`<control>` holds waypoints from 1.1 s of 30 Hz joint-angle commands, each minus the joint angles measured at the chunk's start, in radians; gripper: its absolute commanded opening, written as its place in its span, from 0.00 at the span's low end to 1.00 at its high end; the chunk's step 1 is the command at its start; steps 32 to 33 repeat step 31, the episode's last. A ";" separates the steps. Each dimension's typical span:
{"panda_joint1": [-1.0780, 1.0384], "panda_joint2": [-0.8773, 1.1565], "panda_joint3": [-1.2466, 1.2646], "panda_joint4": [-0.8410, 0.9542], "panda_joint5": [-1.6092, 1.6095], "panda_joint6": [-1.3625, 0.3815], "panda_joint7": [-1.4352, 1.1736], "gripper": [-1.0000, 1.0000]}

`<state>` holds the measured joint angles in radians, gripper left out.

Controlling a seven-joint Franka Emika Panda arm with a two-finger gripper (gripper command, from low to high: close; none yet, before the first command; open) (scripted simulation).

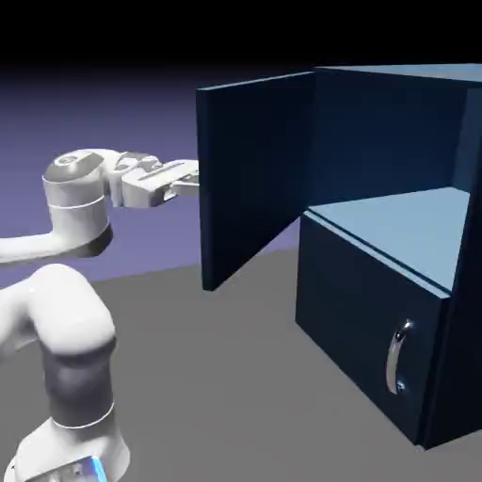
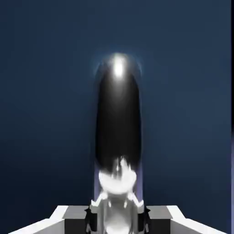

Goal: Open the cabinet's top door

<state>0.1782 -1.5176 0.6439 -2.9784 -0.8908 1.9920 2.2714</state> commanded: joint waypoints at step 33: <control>-0.764 0.204 0.694 1.066 0.493 -0.956 -0.061 0.00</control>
